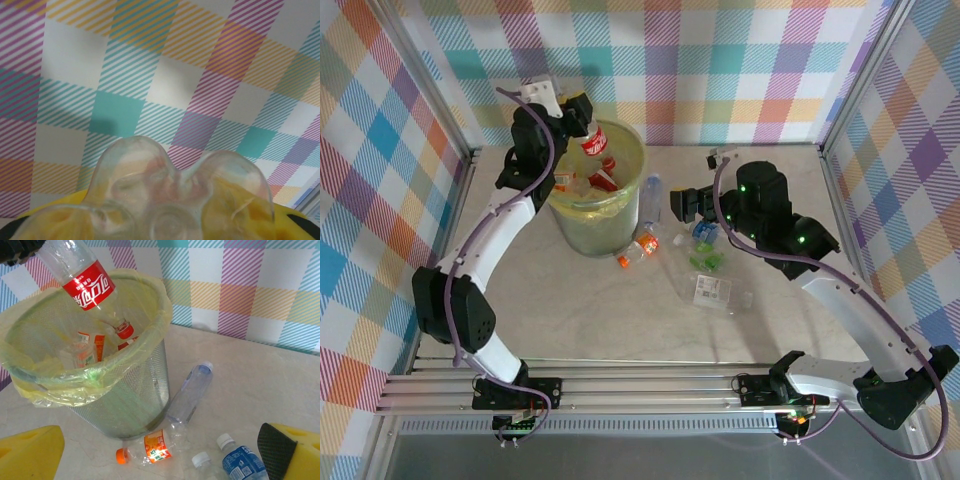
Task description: Put the plastic bottles in the bin
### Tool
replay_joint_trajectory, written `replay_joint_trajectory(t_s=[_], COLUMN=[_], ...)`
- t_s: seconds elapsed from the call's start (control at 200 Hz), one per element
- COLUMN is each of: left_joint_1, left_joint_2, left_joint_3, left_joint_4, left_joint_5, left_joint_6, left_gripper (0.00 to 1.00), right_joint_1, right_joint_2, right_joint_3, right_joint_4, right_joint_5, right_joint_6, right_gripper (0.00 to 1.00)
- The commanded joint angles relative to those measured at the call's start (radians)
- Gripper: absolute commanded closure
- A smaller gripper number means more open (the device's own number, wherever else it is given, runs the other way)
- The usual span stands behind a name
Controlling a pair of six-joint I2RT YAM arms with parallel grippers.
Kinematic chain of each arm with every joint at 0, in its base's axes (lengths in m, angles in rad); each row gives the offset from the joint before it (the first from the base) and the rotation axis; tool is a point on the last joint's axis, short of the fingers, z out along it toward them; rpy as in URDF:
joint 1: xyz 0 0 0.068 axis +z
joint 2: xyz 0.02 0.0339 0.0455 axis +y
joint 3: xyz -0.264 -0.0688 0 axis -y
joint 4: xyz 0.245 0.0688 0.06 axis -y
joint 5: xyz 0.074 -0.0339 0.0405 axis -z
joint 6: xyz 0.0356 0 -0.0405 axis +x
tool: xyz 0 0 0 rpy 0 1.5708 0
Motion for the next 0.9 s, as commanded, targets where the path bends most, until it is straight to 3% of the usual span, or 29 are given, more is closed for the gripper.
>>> replay_joint_trajectory(t_s=[0.0, 0.31, 0.645, 0.895], left_joint_1=[0.023, 0.035, 0.035, 0.035], left_joint_2=[0.033, 0.084, 0.124, 0.095], left_joint_3=[-0.002, 0.003, -0.002, 0.009], left_joint_4=[0.055, -0.034, -0.109, -0.142], left_joint_5=[0.001, 0.026, 0.131, 0.132], left_joint_6=[-0.052, -0.072, -0.084, -0.062], left_gripper=[0.57, 0.43, 0.25, 0.18], right_joint_1=[0.000, 0.000, 0.000, 0.000], right_joint_2=[0.003, 0.046, 0.069, 0.073], right_joint_3=[-0.012, -0.003, 0.006, 0.019], right_joint_4=[0.000, -0.023, -0.032, -0.057], right_joint_5=[0.025, 0.034, 0.042, 0.076], right_joint_6=[0.026, 0.059, 0.077, 0.089], right_gripper=[0.00, 0.00, 0.00, 0.00])
